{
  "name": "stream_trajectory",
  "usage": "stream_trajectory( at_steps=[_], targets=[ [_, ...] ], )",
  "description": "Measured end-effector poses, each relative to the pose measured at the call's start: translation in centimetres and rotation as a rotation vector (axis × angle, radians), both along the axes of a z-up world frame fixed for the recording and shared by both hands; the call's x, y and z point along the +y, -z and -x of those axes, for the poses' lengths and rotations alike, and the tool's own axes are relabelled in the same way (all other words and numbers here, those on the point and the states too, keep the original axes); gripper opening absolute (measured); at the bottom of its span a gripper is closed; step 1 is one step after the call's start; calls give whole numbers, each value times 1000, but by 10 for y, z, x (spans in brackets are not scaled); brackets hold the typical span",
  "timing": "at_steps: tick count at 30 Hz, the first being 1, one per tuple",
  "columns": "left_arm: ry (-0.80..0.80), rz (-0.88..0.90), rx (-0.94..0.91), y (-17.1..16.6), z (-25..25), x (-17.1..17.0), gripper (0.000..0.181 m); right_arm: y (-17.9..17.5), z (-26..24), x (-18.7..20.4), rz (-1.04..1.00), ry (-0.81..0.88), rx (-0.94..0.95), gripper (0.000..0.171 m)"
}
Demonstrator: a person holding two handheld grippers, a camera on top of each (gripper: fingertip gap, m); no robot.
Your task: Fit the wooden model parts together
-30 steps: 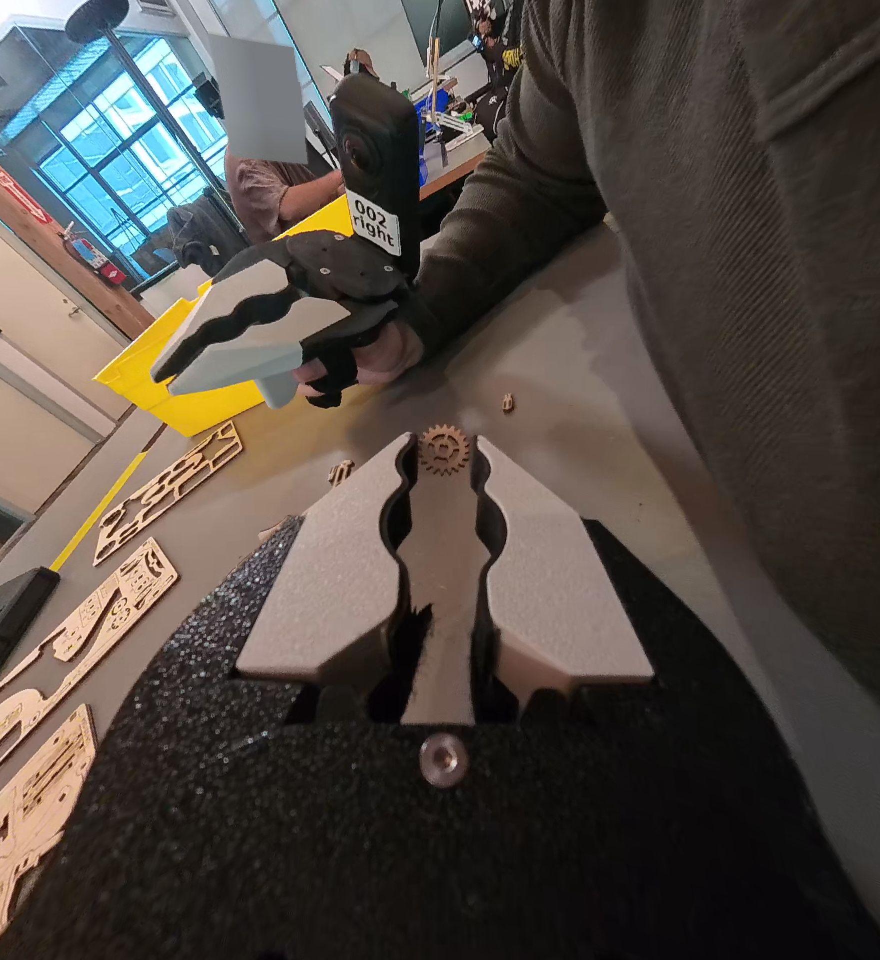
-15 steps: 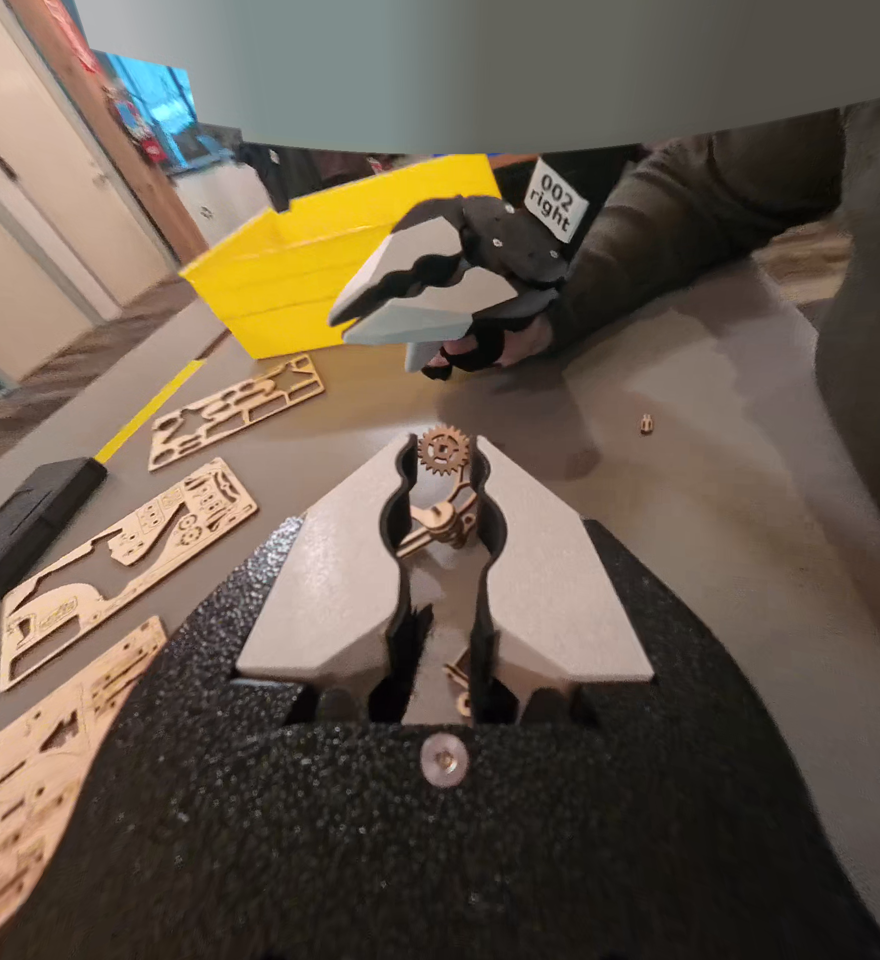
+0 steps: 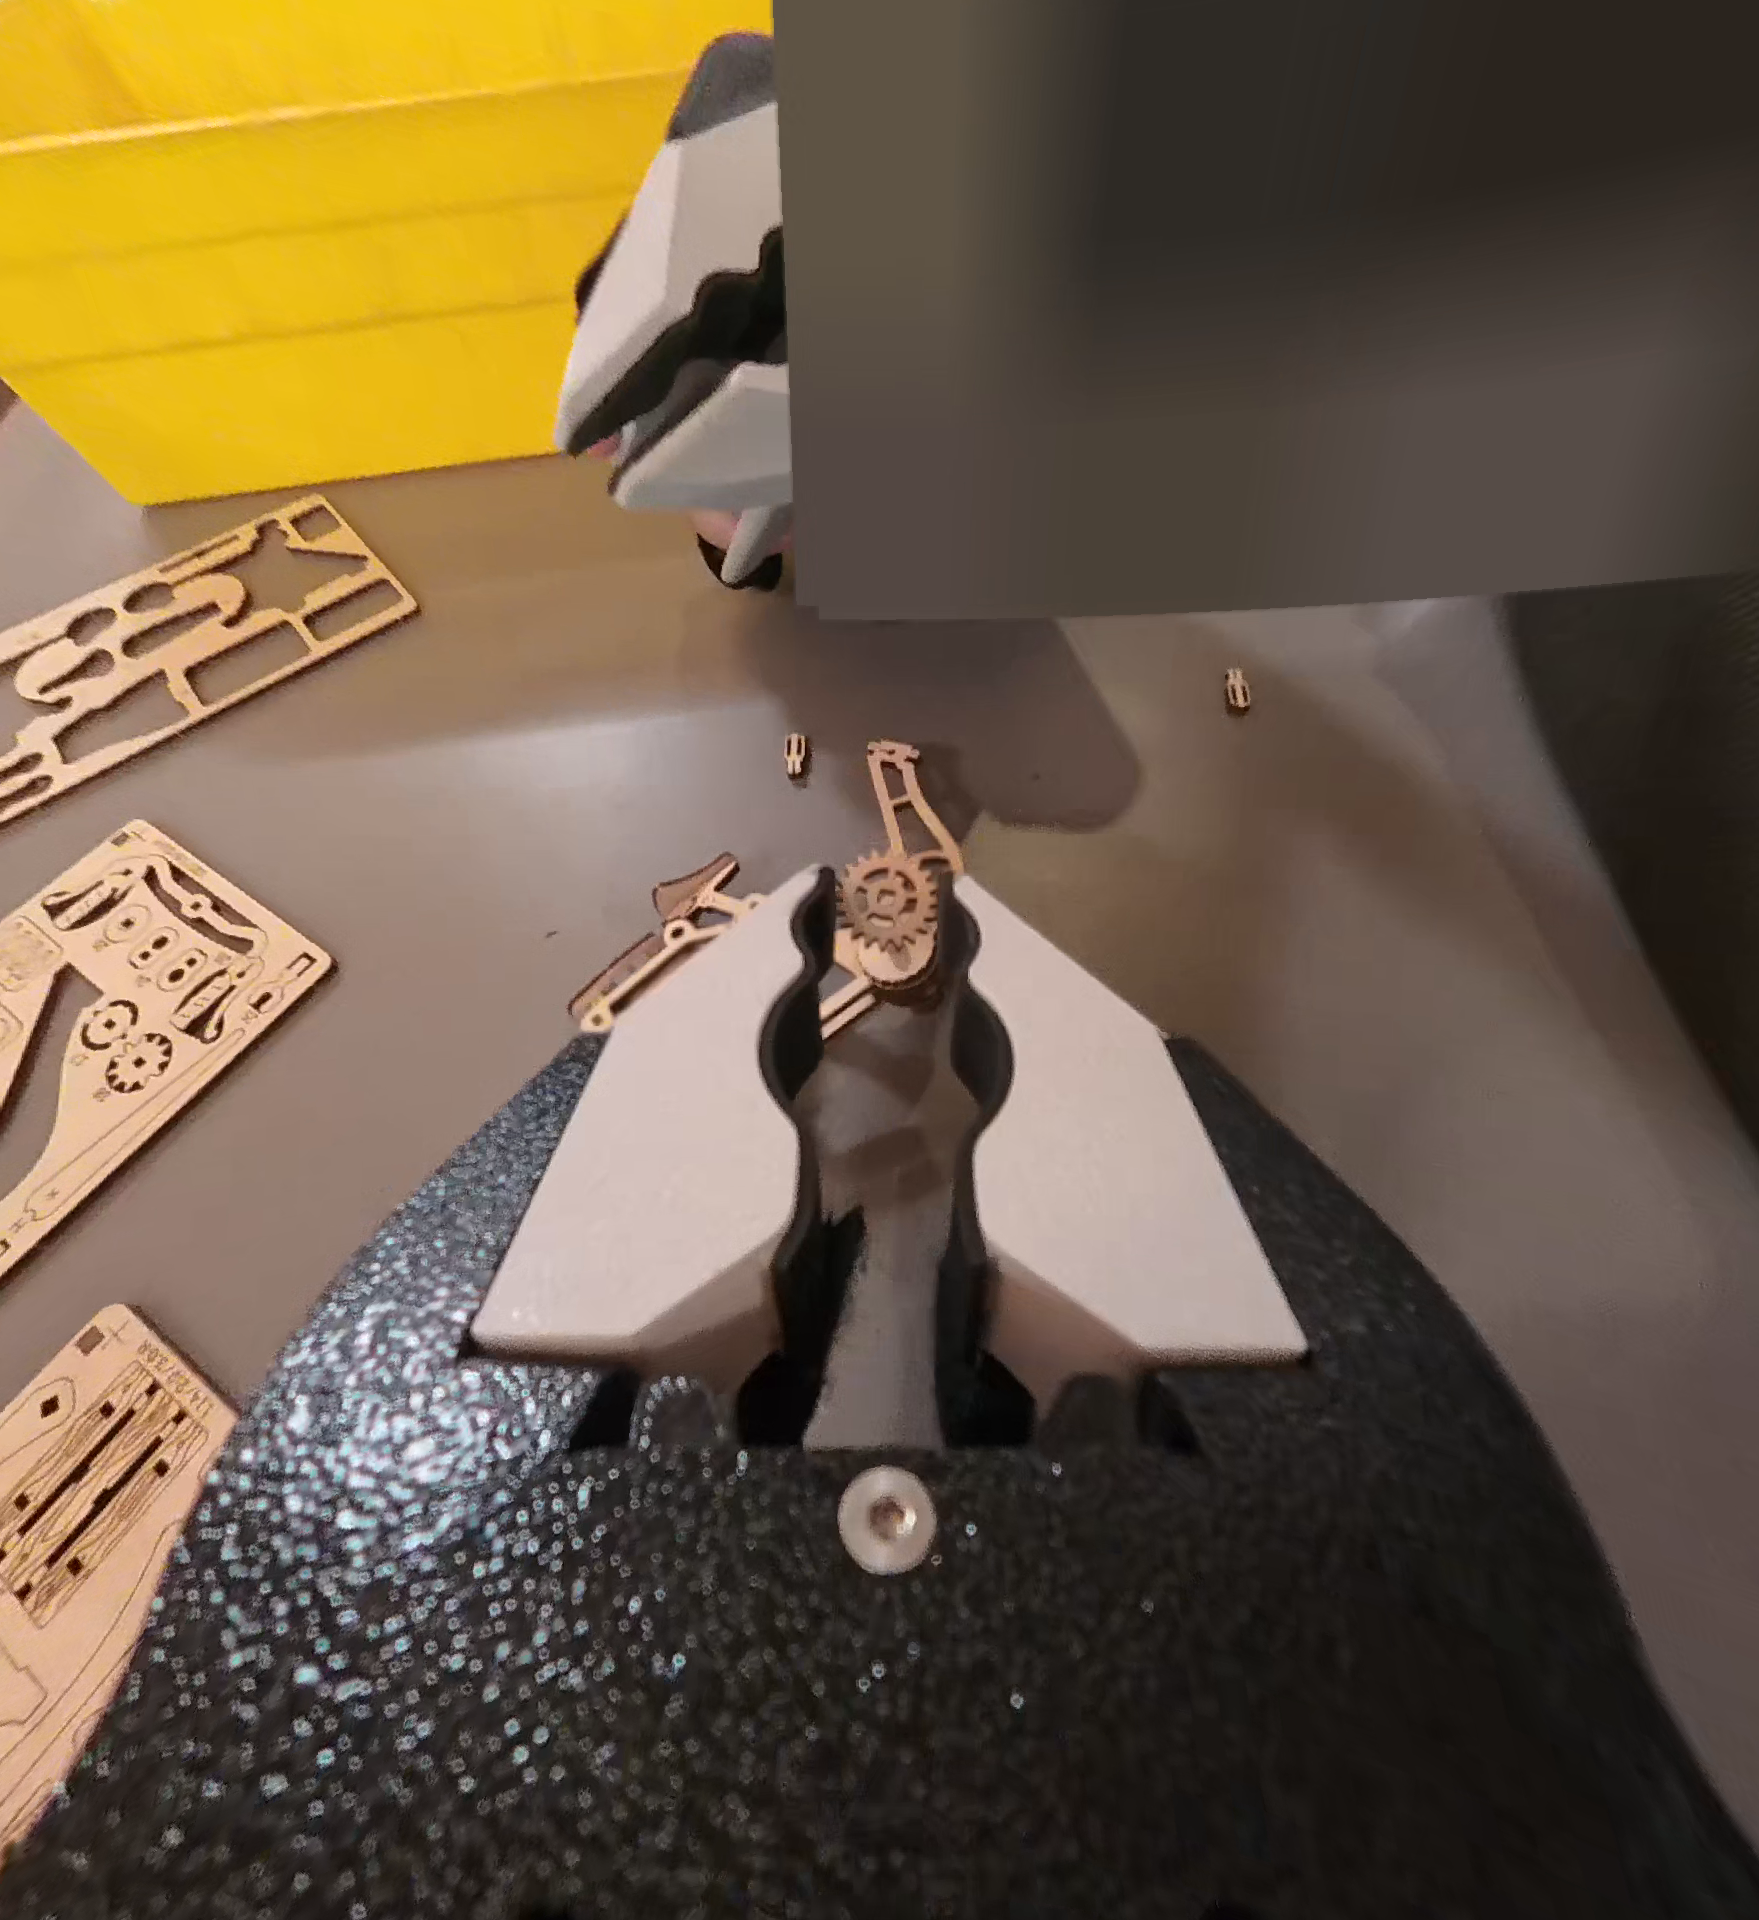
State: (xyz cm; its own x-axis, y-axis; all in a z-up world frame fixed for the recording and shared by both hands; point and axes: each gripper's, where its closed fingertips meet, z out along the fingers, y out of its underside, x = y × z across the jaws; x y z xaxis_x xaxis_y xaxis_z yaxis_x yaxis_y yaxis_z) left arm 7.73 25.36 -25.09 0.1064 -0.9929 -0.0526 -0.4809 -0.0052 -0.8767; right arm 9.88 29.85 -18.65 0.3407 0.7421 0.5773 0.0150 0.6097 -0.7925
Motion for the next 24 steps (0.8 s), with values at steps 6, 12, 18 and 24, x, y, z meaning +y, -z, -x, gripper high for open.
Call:
stream_trajectory(
  at_steps=[6, 12, 18, 24],
  targets=[
    [54, 95, 93, 3, 3, 0, 17, 1, 1, 0, 0, 1, -4, 4],
    [99, 137, 146, 11, 1, 3, 17, 1, 1, 0, -1, 1, -7, 4],
    [118, 205, 140, 7, 4, 3, 17, 1, 1, 0, -2, -1, -9, 4],
    [131, 219, 153, 12, 3, 1, 17, 2, 2, -2, -7, -4, -13, 4]
  ],
)
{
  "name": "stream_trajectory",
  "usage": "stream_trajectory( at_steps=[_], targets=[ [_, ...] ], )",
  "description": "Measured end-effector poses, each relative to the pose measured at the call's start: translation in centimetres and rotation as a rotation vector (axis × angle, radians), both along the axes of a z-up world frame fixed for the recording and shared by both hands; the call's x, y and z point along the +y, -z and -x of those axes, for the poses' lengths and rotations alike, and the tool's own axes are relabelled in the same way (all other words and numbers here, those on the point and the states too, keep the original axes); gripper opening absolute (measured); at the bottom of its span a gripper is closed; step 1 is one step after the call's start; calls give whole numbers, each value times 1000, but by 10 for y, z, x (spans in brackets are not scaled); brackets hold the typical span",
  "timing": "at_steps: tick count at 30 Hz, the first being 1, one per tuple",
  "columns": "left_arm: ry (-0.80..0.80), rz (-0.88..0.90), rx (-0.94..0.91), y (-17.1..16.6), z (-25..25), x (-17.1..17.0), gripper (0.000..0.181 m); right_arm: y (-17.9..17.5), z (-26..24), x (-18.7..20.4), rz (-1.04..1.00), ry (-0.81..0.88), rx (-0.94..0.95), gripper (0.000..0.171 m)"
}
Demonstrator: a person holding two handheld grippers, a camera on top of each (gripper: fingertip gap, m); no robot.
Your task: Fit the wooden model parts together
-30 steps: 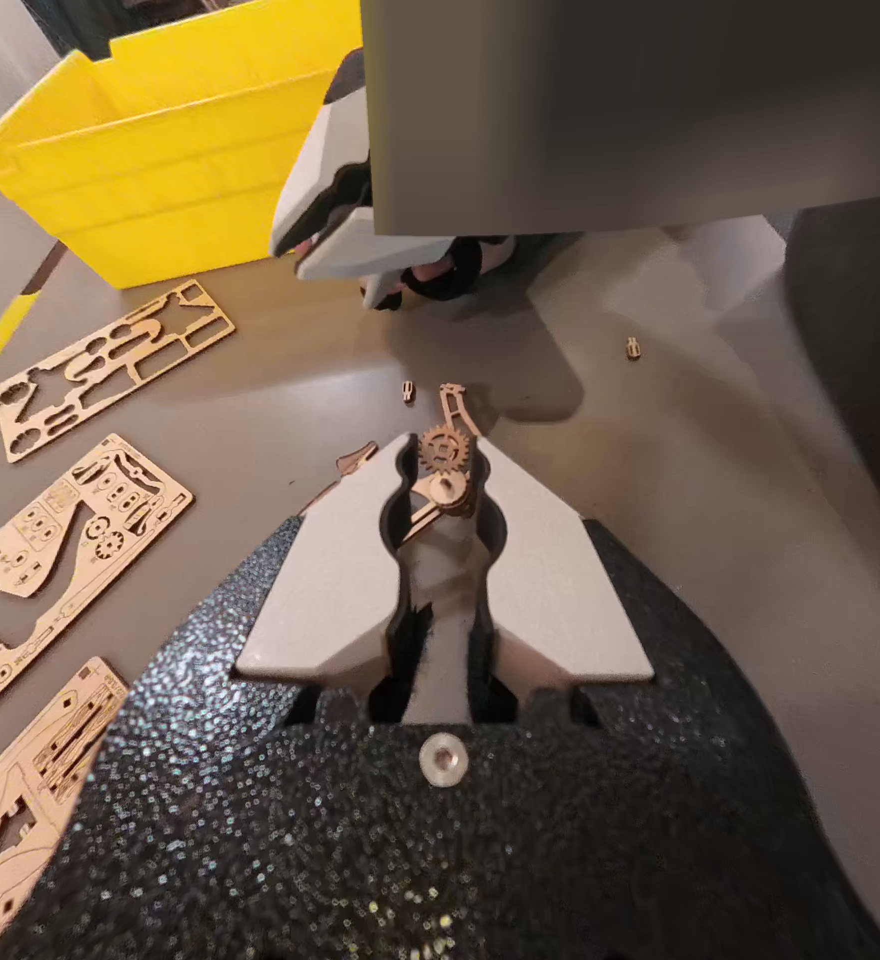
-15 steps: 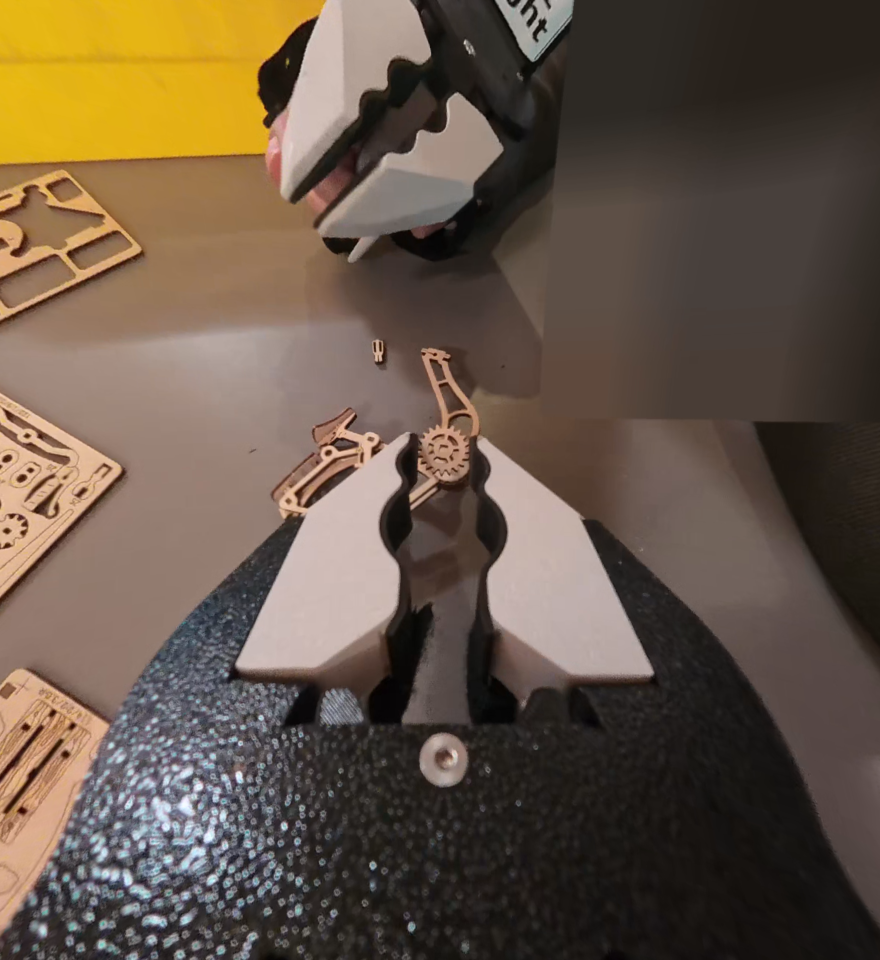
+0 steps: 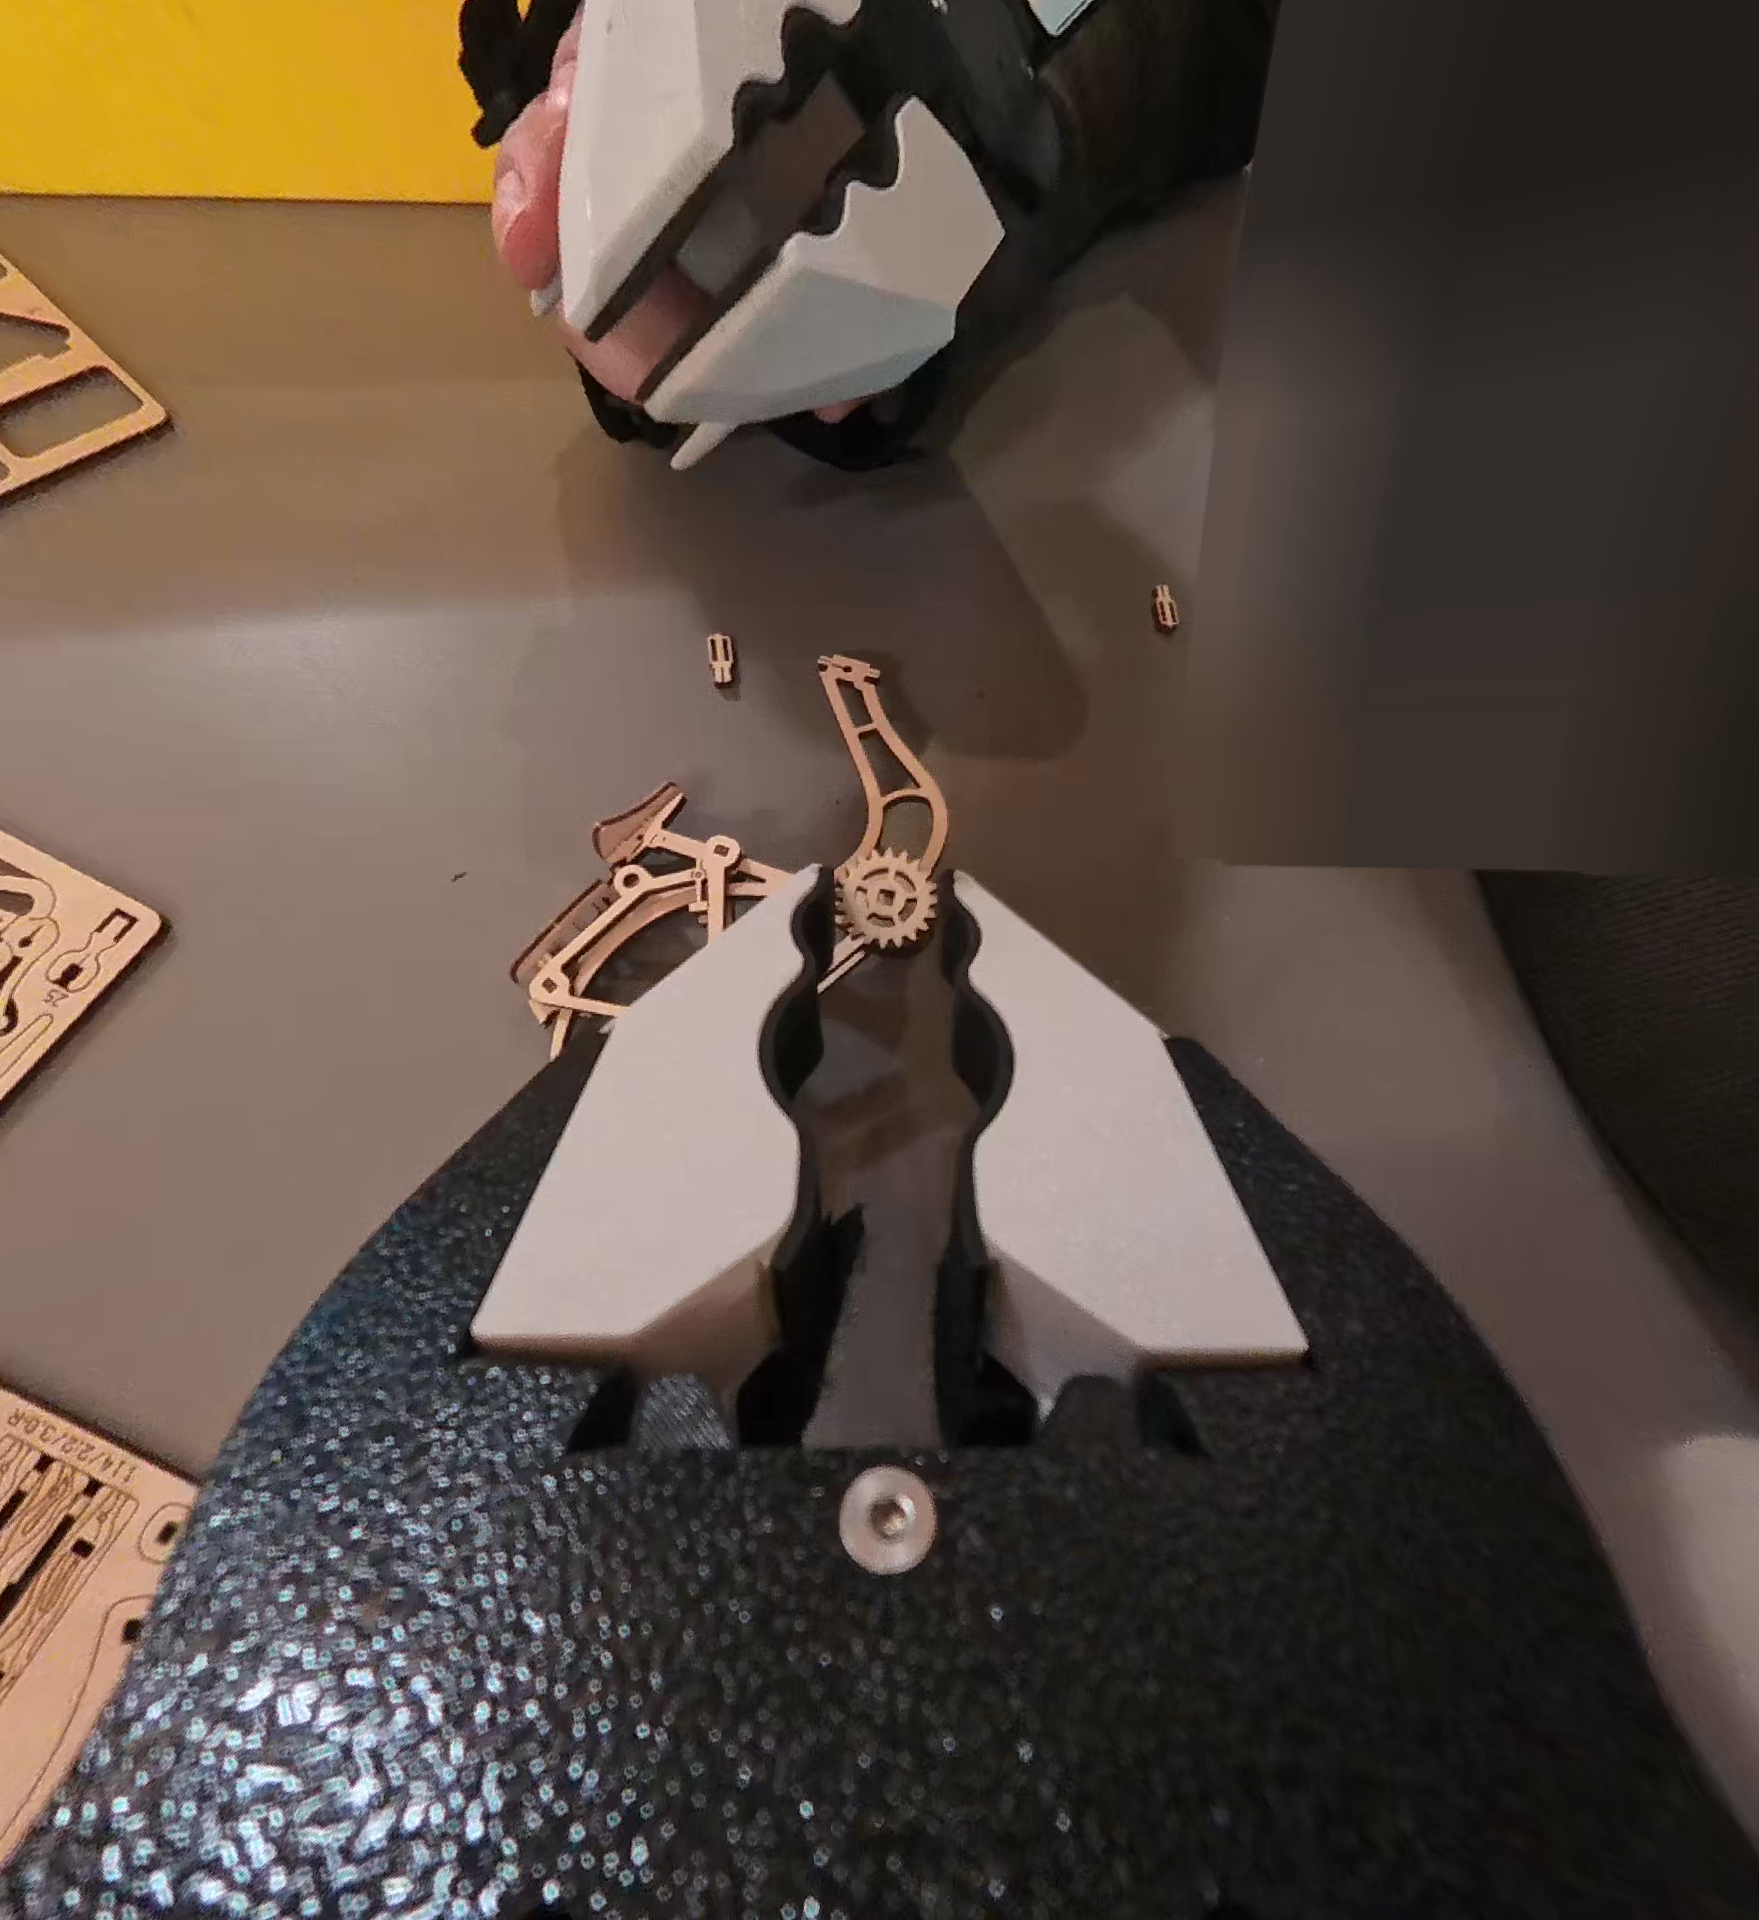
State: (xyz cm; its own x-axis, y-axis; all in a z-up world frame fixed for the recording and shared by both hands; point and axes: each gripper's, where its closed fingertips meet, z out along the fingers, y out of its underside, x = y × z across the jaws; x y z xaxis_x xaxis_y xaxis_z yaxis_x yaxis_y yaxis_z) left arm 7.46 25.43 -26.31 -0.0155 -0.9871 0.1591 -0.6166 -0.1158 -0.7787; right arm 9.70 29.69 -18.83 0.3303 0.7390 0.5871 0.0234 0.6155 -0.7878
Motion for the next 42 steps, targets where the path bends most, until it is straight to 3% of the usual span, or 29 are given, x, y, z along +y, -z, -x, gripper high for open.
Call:
stream_trajectory(
  at_steps=[42],
  targets=[
    [-24, 22, 20, 4, -2, -1, 25, 4, 3, -2, -12, -13, -25, 4]
  ],
)
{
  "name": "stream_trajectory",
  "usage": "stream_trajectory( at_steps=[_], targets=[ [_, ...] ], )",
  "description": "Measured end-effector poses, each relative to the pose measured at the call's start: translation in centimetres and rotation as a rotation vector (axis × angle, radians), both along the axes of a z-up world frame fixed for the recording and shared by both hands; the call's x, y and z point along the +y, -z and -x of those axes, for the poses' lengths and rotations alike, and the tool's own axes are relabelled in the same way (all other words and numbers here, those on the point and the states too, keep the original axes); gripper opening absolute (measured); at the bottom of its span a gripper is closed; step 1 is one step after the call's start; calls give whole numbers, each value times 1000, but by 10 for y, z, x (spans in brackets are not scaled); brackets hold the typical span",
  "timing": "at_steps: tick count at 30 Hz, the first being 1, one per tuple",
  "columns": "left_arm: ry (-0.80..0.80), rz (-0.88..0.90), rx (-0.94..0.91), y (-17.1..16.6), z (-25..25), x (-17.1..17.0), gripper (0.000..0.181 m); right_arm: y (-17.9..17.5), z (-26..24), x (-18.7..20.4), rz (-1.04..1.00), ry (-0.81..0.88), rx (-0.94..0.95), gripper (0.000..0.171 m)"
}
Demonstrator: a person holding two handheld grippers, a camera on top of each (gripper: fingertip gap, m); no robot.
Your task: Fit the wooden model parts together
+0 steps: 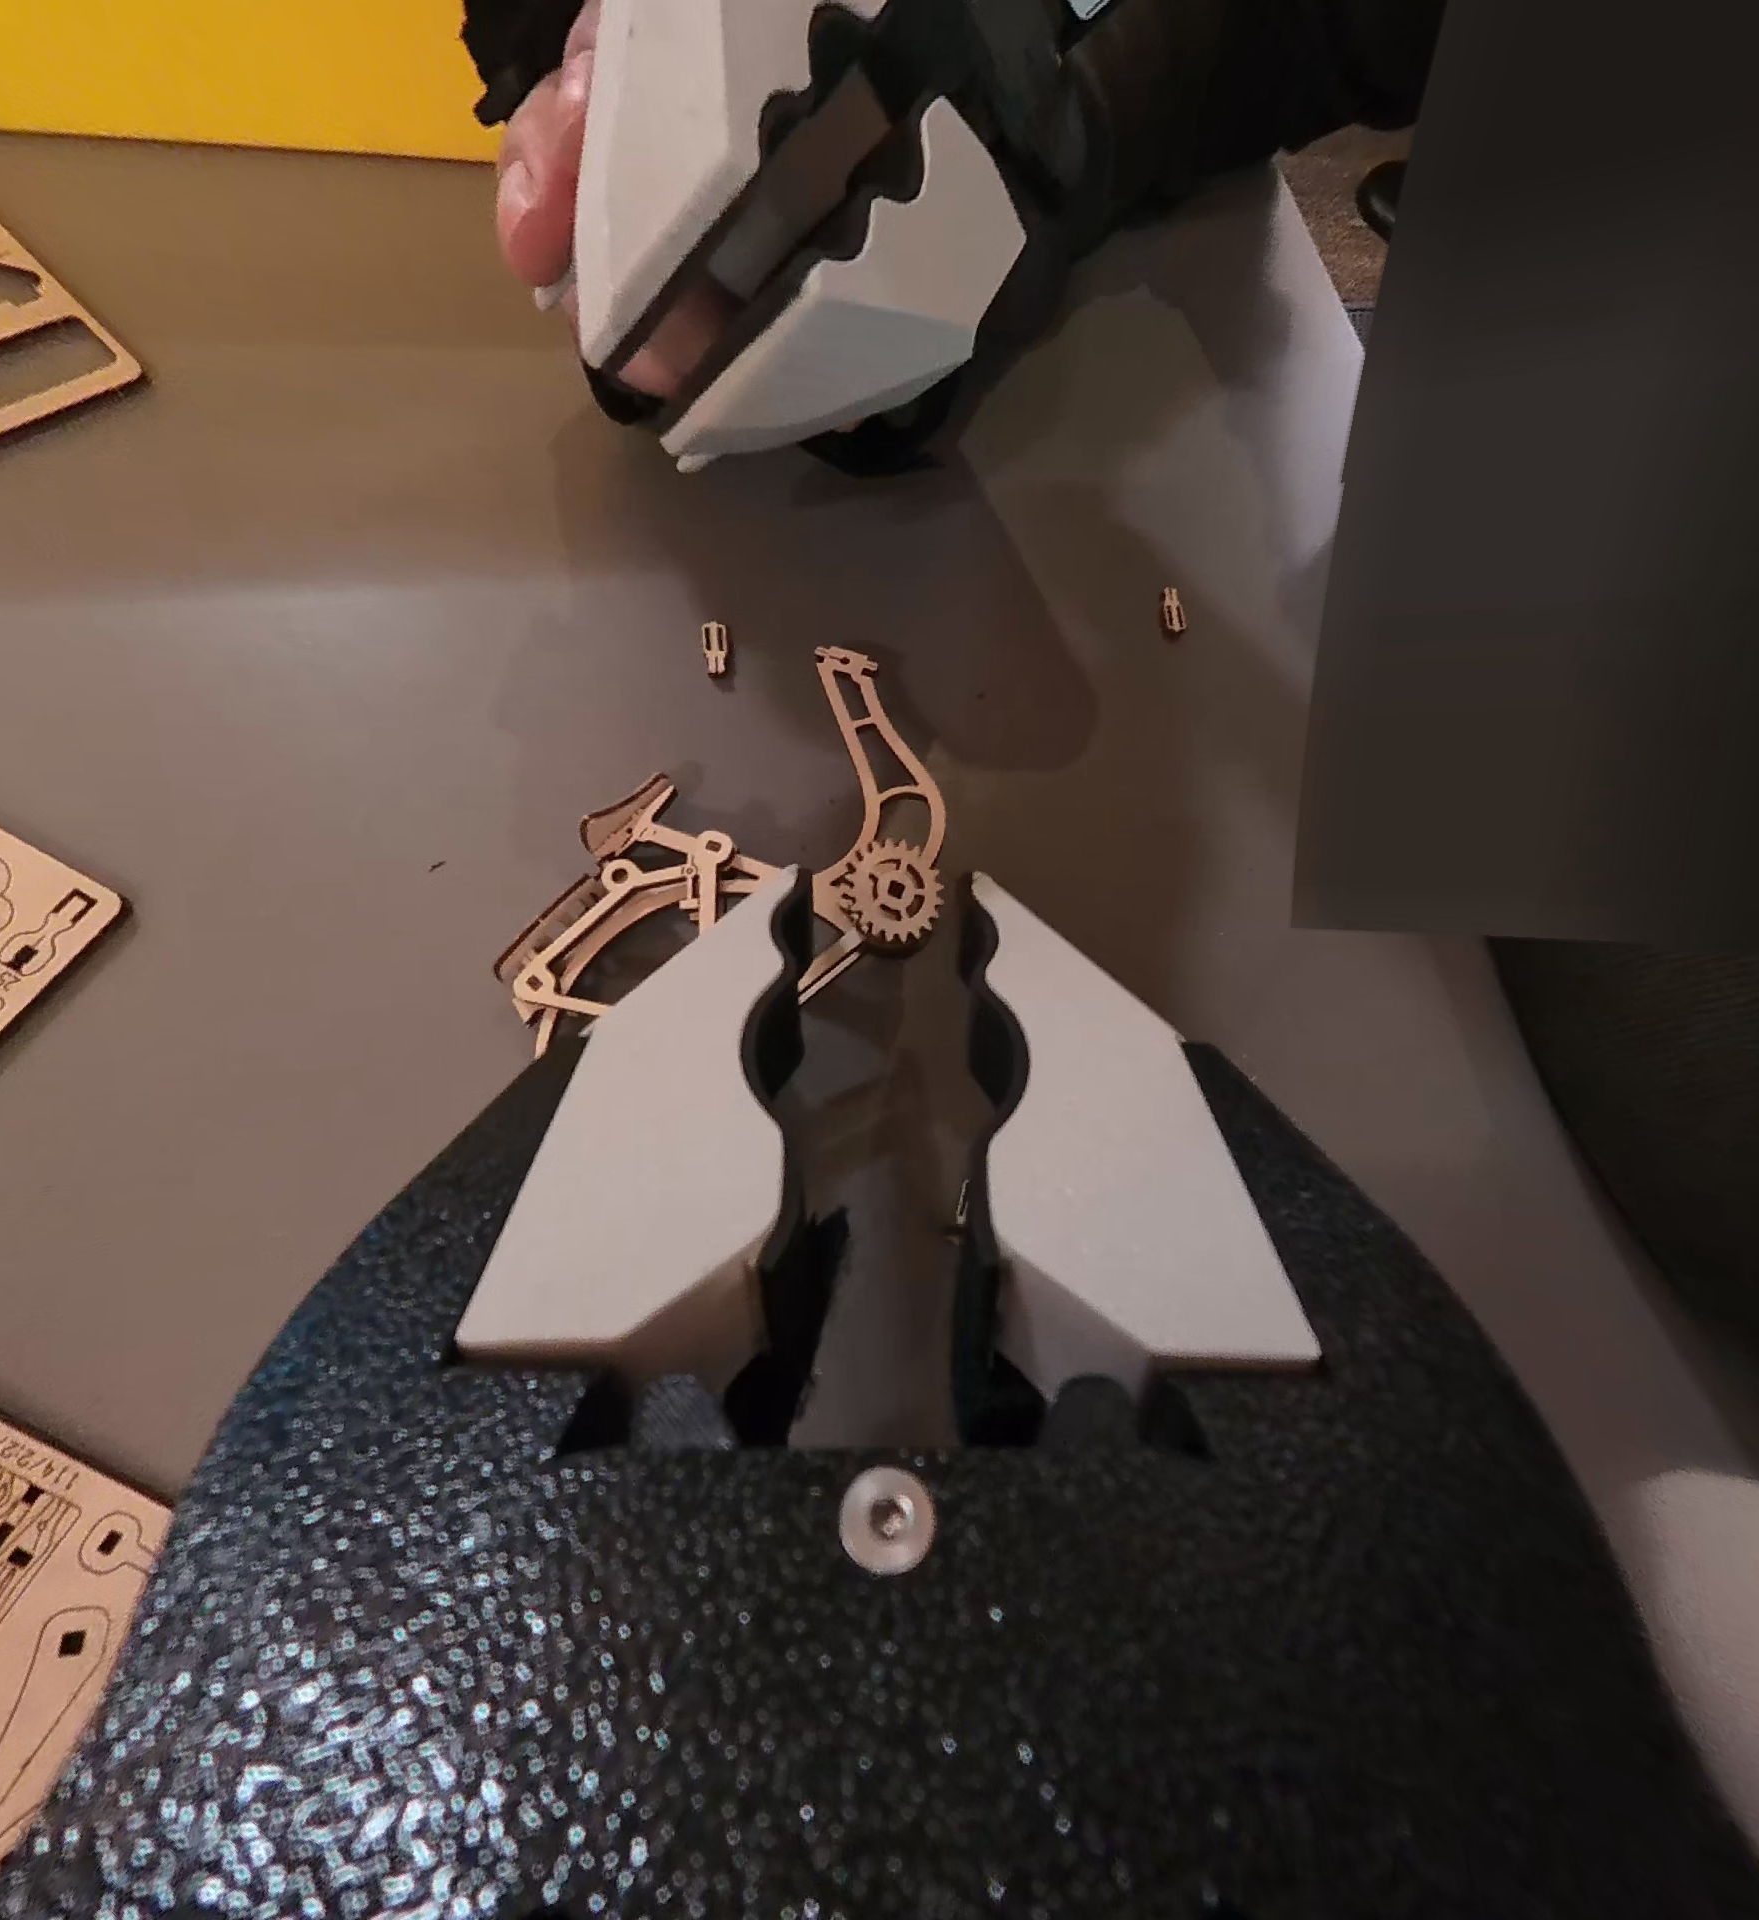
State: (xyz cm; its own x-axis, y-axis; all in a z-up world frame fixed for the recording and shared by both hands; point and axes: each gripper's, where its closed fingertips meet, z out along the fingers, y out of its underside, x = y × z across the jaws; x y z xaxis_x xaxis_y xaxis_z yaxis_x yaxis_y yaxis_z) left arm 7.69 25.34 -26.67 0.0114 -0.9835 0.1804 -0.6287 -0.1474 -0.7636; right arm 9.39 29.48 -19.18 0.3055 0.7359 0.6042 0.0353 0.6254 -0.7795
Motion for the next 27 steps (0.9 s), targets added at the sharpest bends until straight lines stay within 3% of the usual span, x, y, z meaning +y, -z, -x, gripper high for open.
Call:
stream_trajectory(
  at_steps=[11, 14, 17, 22, 27],
  targets=[
    [-99, -94, -104, -22, 9, 7, 37, -1, -2, 0, -3, 3, 4, 4],
    [-203, -315, -236, -42, 17, 20, 52, -1, -2, 0, -5, 6, 7, 4],
    [-373, -549, -451, -69, 40, 23, 47, -1, -3, 1, -17, 18, 4, 4],
    [-431, -900, -441, -76, 49, 2, 53, -2, -6, 5, -13, 36, 9, 4],
    [-380, -971, -527, -77, 33, -14, 51, -4, -20, 25, -22, 168, 21, 4]
  ],
)
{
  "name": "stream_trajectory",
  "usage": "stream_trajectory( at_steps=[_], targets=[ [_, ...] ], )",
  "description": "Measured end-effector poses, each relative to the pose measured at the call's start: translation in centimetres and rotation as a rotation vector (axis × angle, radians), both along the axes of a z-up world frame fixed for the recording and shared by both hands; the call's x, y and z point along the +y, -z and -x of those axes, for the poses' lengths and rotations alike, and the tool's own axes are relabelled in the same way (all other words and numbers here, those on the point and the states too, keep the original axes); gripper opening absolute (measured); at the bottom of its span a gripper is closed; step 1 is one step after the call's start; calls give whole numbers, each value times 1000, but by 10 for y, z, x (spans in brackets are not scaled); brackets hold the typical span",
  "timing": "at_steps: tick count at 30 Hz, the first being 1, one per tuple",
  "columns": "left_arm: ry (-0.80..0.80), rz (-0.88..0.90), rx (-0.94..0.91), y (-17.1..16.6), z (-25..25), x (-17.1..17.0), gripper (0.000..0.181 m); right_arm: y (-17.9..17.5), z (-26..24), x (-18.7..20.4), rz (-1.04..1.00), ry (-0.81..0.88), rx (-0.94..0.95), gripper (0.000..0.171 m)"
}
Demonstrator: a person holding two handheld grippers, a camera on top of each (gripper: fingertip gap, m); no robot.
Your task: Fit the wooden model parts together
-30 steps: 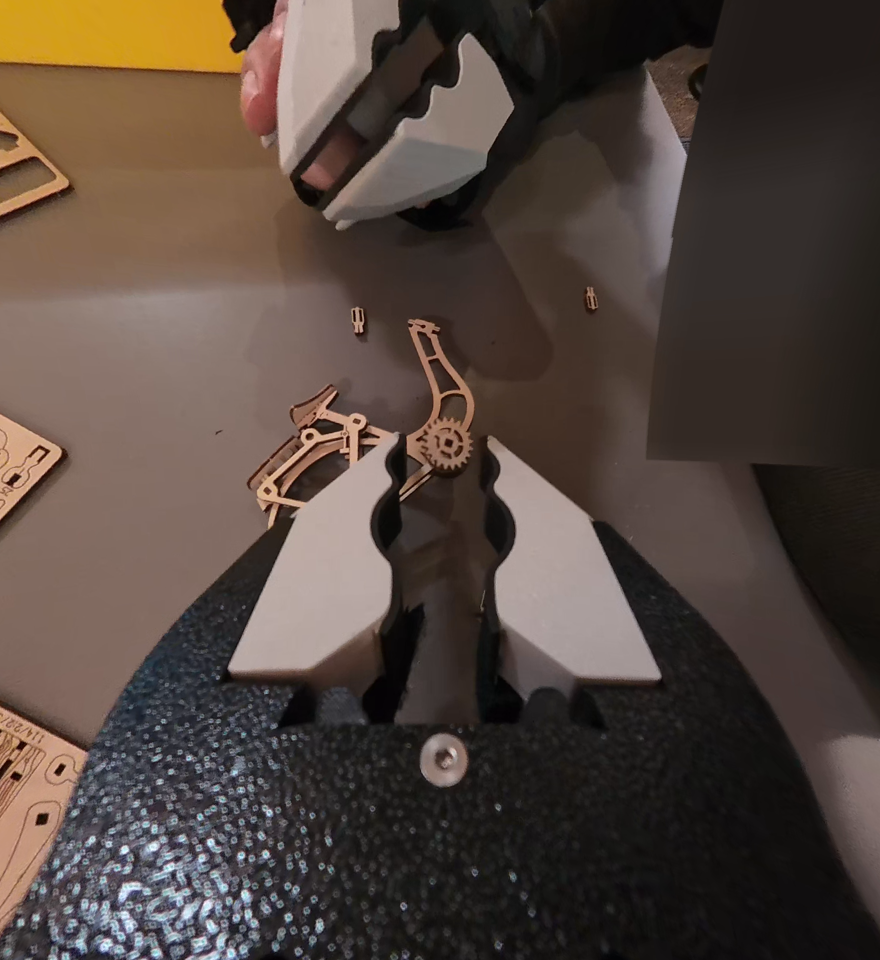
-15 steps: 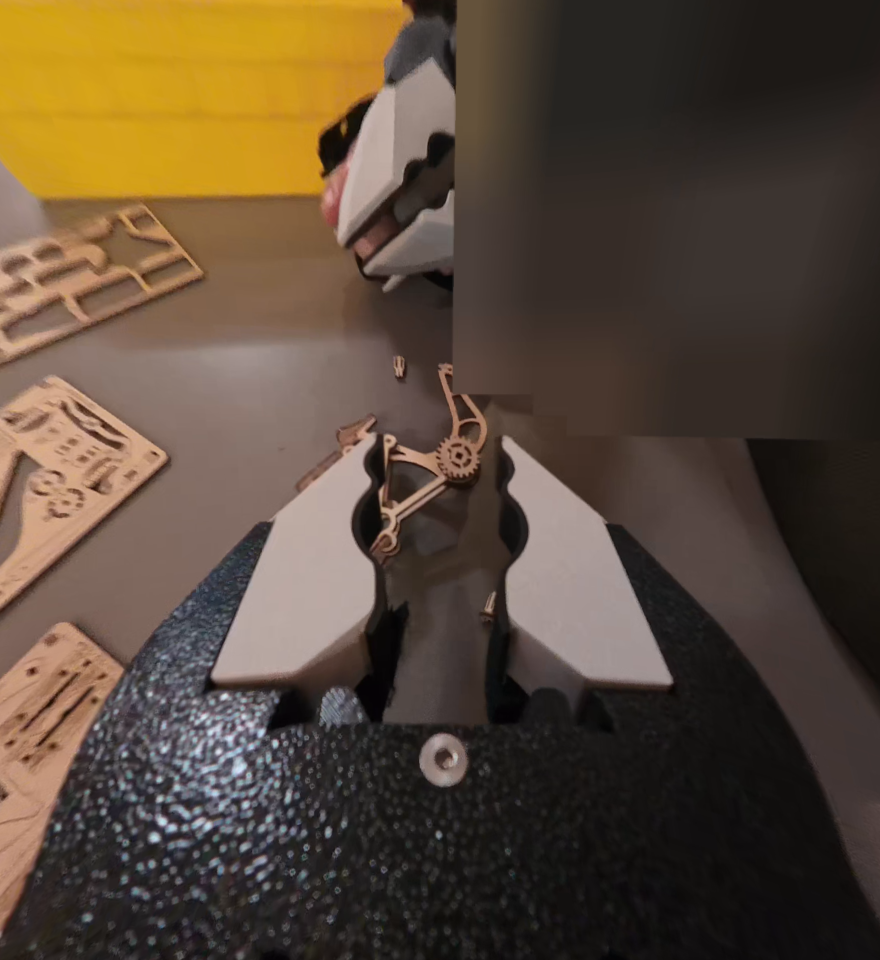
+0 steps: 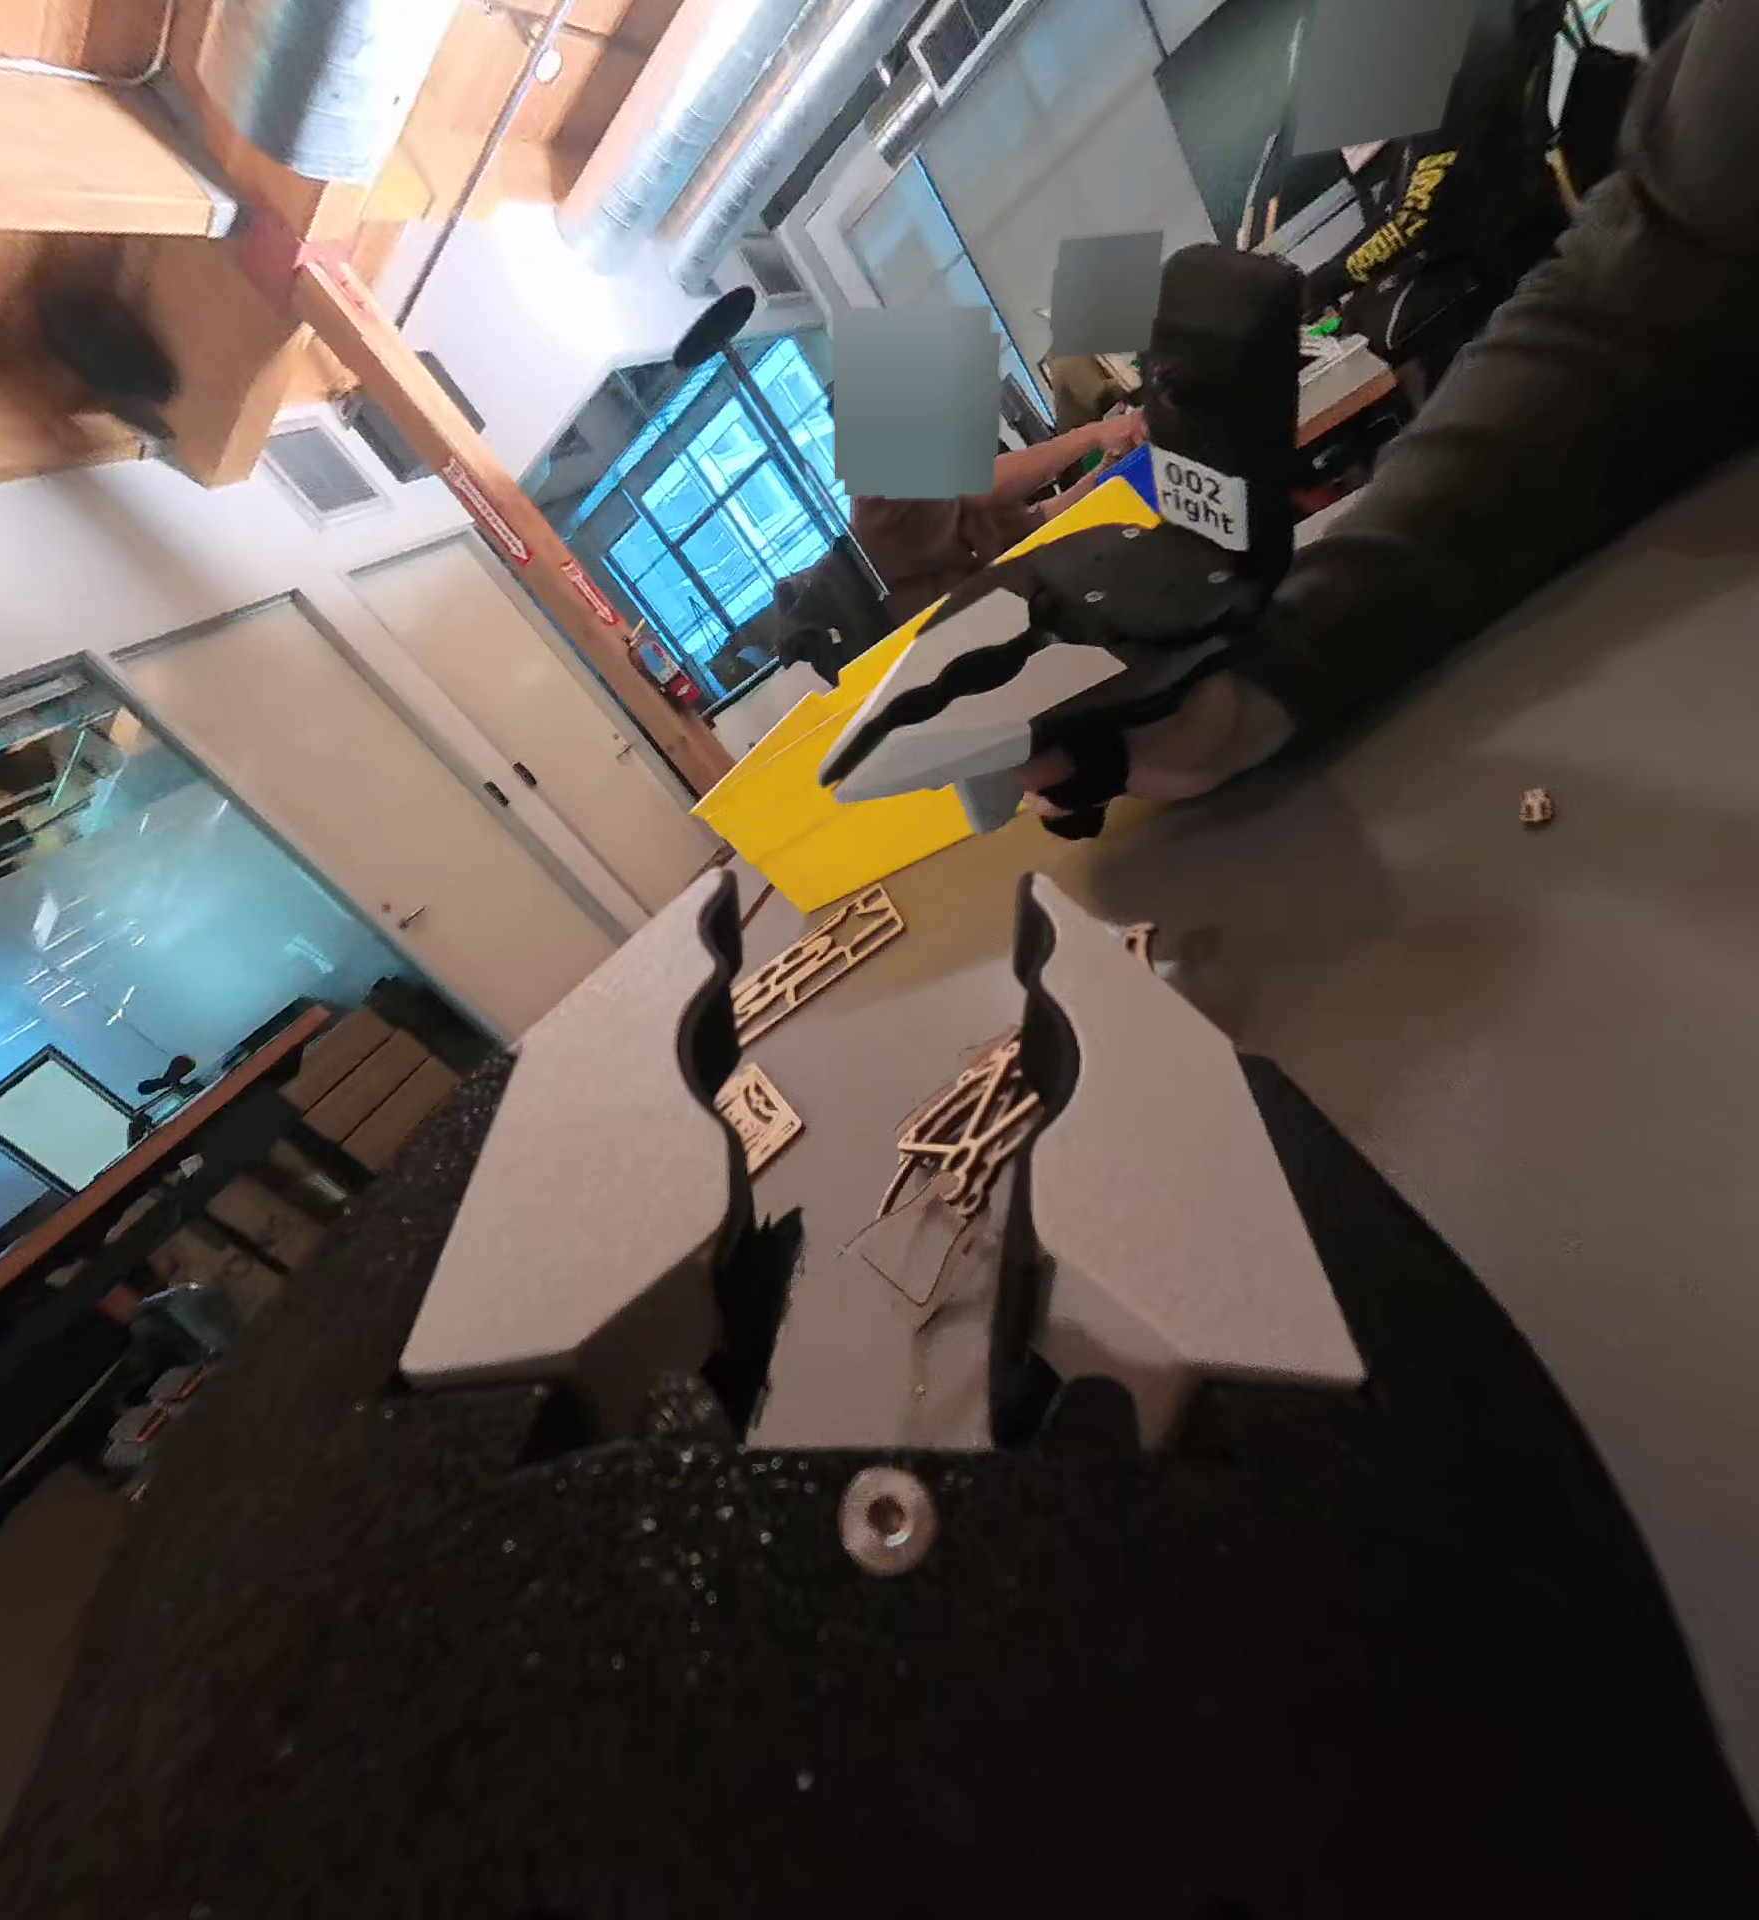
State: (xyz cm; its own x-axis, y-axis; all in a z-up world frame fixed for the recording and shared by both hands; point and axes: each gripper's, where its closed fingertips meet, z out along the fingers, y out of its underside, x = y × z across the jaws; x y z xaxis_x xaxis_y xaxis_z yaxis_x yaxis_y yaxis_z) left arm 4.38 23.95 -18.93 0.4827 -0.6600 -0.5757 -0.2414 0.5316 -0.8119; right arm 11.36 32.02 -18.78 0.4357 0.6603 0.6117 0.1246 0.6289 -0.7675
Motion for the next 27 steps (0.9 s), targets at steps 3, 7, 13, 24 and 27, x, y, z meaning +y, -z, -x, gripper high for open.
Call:
stream_trajectory(
  at_steps=[3, 7, 13, 24, 27],
  targets=[
    [0, 41, -55, -3, 6, 7, 51, 1, -5, 12, -23, 86, -14, 3],
    [-19, 72, -120, -9, 16, 15, 51, 5, -11, 32, -50, 213, -54, 2],
    [-80, -8, -64, -7, 15, 16, 49, 12, -14, 48, -130, 368, -150, 1],
    [-225, 28, -21, 3, 15, 29, 46, 28, -35, 74, -222, 637, -341, 1],
    [-317, -43, 47, 6, 18, 35, 42, 39, -28, 71, -284, 650, -450, 1]
  ],
)
